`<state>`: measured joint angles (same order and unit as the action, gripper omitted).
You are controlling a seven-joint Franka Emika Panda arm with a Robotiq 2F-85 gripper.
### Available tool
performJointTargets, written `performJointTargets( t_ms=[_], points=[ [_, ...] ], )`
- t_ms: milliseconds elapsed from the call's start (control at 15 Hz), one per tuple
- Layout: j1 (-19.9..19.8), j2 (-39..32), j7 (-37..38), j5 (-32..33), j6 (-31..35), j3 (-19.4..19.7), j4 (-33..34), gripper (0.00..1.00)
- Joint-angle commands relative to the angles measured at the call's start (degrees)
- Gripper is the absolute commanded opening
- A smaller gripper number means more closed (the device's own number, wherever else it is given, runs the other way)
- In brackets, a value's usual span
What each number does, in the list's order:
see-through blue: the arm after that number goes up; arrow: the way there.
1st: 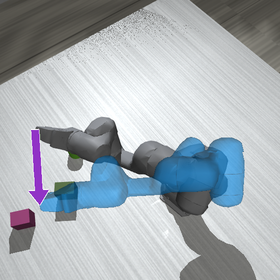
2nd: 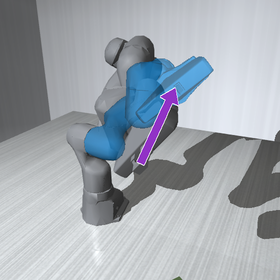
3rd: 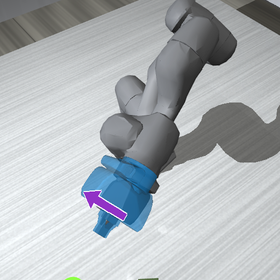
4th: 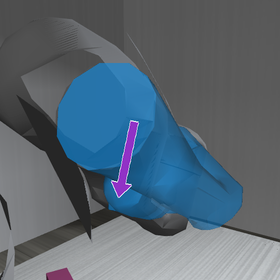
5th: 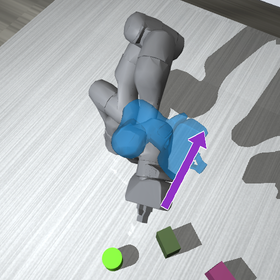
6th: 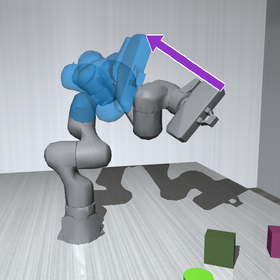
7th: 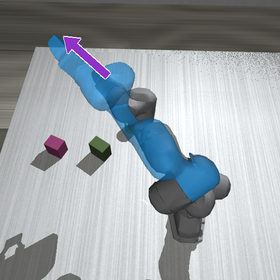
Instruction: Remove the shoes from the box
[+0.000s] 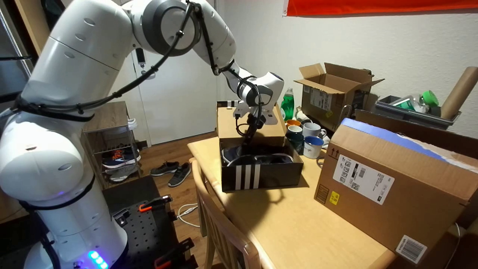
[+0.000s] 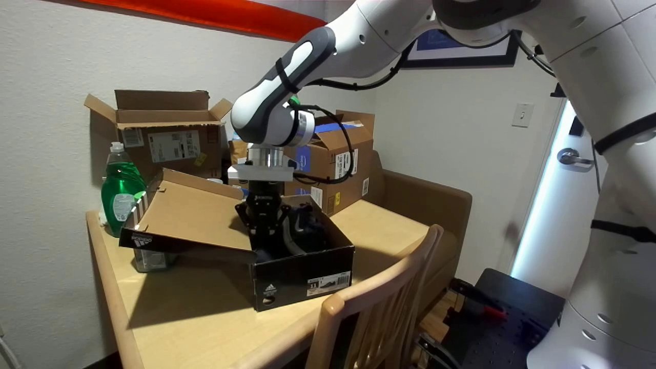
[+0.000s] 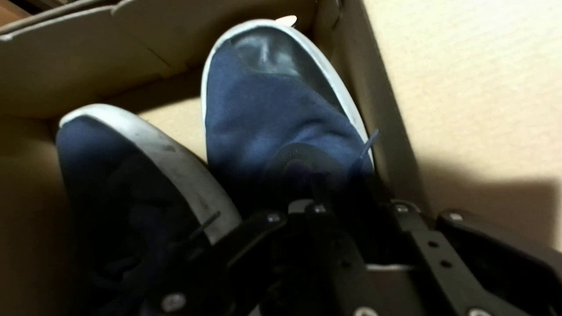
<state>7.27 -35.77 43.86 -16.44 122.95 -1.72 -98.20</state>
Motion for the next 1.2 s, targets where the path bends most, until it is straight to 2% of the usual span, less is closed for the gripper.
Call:
performJointTargets(
  t_ms=[0, 67, 200, 267, 467, 1133],
  points=[
    [-0.2, -2.2, -1.0, 0.0, -3.7, 0.0, 4.3, 0.04],
    [-0.2, -2.5, -1.0, 0.1, -4.1, 0.0, 5.0, 0.00],
    [-0.2, -3.0, -1.0, 0.0, -4.8, 0.0, 5.9, 0.05],
    [-0.3, -3.2, -1.1, 0.0, -5.0, 0.0, 6.3, 0.03],
    [-0.2, -3.1, -0.8, 0.0, -4.9, 0.2, 6.5, 0.05],
    [2.1, 5.0, -0.7, 0.6, 1.9, -0.1, -2.2, 0.02]
  ],
)
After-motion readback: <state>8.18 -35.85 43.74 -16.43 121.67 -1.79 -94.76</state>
